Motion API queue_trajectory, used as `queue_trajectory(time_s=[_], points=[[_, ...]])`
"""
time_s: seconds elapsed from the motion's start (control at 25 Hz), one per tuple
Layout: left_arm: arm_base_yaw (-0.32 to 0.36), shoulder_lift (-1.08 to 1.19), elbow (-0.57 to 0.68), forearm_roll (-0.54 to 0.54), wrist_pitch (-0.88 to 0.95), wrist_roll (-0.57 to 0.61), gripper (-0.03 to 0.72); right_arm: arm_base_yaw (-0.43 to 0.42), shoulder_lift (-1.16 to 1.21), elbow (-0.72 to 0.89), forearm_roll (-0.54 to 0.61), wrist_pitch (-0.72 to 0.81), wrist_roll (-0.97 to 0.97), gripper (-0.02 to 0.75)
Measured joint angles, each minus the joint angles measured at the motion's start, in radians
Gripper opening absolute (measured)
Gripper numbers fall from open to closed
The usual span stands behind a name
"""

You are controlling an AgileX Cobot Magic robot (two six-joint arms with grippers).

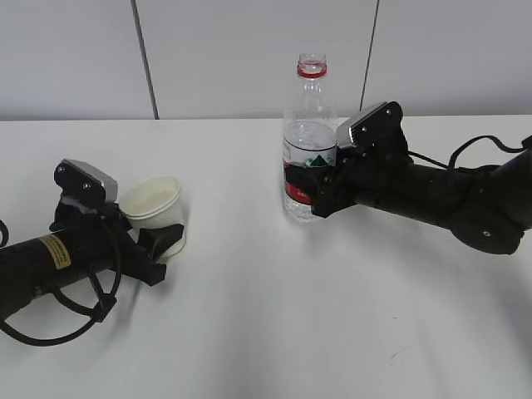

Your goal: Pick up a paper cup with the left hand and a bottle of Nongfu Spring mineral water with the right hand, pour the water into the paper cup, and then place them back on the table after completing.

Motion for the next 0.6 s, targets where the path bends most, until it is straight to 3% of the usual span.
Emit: queue_trajectory(time_s=[0.28, 0.6], points=[[0.000, 0.045, 0.000, -0.005, -0.061, 0.018, 0.393, 0.000, 0.104, 0.000, 0.054, -0.154, -0.004, 0.437], [0.000, 0.045, 0.000, -0.004, -0.060, 0.037, 0.393, 0.000, 0.140, 0.000, 0.082, -0.182, -0.008, 0.437]])
